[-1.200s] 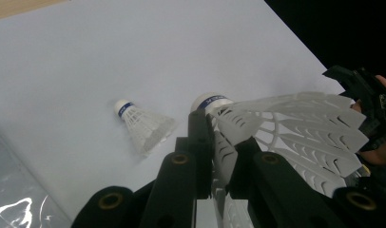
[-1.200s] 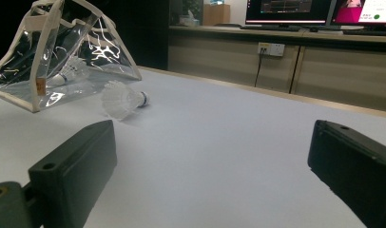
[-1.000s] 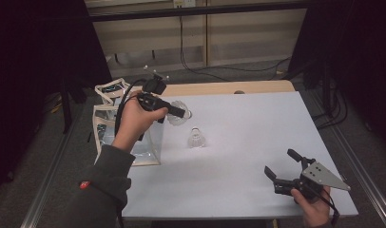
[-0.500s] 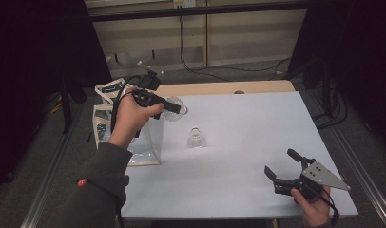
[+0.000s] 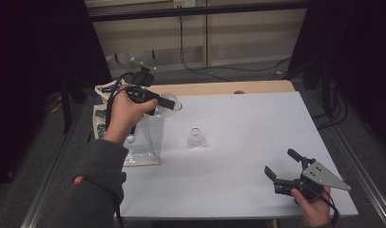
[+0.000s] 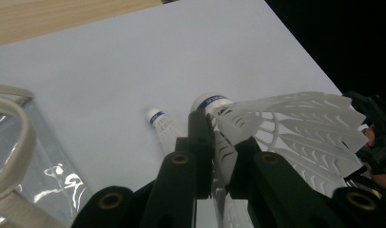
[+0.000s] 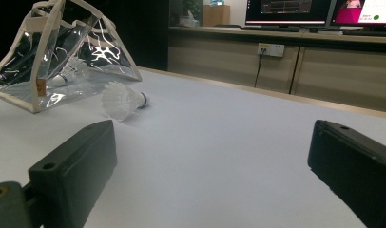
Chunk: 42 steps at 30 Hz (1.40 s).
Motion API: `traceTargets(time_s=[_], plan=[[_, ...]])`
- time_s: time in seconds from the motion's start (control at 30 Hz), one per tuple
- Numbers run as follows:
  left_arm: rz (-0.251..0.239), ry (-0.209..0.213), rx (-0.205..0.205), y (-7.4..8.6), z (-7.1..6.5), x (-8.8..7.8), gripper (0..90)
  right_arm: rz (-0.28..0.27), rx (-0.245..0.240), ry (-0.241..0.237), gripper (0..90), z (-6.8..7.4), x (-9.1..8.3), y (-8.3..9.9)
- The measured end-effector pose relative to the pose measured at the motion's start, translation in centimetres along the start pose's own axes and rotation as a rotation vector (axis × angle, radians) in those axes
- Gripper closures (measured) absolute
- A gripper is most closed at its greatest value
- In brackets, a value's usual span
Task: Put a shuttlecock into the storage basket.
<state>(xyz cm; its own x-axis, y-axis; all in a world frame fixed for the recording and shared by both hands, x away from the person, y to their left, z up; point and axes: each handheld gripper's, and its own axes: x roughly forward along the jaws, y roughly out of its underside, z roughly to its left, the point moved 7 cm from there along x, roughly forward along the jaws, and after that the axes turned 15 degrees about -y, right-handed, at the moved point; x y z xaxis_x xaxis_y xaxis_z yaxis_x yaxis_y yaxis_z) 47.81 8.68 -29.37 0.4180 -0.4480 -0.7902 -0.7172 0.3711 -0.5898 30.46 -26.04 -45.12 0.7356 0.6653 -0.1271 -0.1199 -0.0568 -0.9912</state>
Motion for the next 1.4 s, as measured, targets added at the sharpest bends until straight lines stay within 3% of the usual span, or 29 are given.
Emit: traceTargets(time_s=[0.37, 0.47, 1.4], plan=[[-0.011, -0.032, -0.037, -0.3, 1.2, -0.5, 84.1, 0.000, 0.000, 0.000, 2.3, 0.0, 0.0, 0.0], [-0.004, -0.043, -0.032, -0.3, 1.5, -0.5, 84.1, -0.001, -0.001, -0.001, 2.3, 0.0, 0.0, 0.0], [-0.012, -0.080, -0.096, -0.8, 4.2, -1.7, 84.1, 0.002, 0.000, -0.005, 2.2, 0.0, 0.1, 0.0]])
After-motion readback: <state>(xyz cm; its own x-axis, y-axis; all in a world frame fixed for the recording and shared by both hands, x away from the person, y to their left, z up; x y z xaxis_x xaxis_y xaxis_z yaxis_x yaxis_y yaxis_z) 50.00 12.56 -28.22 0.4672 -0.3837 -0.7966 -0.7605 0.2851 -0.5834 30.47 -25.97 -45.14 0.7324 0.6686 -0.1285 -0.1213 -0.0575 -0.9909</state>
